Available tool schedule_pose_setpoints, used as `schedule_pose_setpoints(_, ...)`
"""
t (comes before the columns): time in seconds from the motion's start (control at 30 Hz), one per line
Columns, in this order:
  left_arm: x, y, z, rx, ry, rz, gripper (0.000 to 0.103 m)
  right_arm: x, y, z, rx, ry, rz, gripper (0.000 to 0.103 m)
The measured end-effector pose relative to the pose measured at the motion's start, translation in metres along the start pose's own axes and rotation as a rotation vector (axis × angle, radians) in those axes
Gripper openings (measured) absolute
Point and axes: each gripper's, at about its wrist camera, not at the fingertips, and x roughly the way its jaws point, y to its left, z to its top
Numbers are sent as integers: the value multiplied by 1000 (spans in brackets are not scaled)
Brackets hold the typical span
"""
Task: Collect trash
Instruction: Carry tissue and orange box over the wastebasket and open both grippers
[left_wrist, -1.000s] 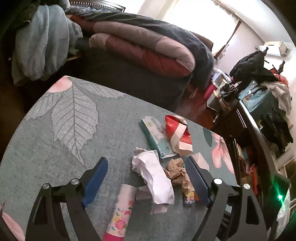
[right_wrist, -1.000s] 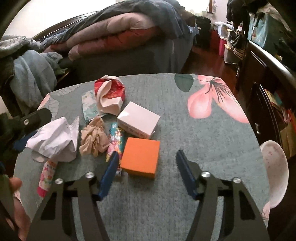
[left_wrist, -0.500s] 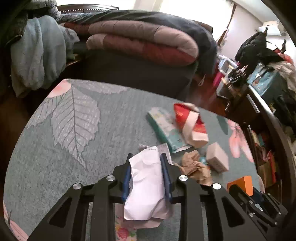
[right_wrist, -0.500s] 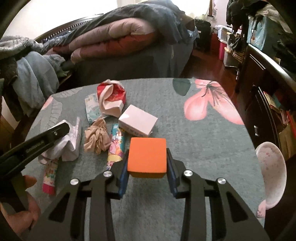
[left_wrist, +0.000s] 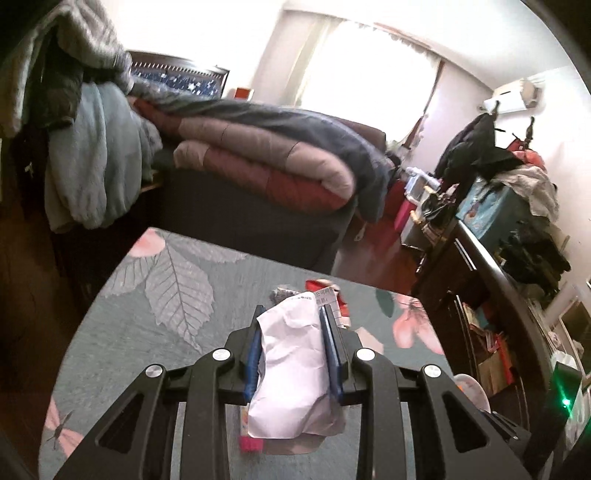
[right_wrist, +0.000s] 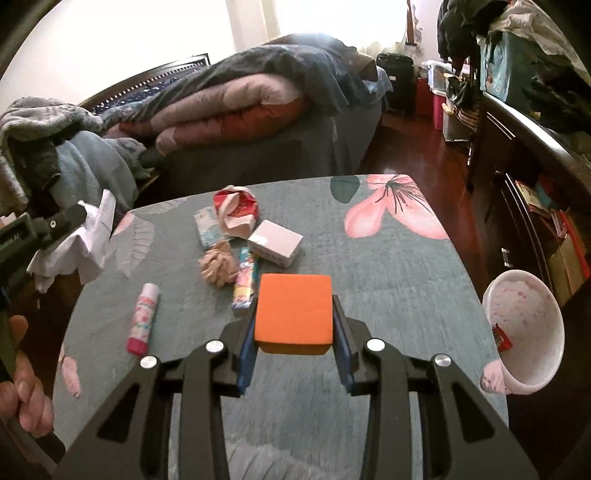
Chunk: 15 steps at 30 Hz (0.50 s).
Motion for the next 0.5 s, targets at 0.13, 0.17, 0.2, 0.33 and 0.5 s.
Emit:
schedule_pose_setpoints(0.13,-18,-21,-6,34,-11,-39,30,-24,1,-9,-22,-35,-11,36)
schedule_pose_setpoints(0.17,-22,-25,-7,42,-13,-47,30,-31,0,-12,-27,-45,-15,36)
schedule_pose_setpoints(0.2,-26,-32,-9,52,-18,-60,30,-37,-1,-14,-31,-52,-18,36)
schedule_pose_setpoints(0.33,-41,-58,-15,92,-35,-103,30,-60,-13,-21,-27,-80,-32,36)
schedule_pose_setpoints(0.5,-52,-88,-22,137,-43,-146,30,-85,-36,-28,4,-111,-46,36)
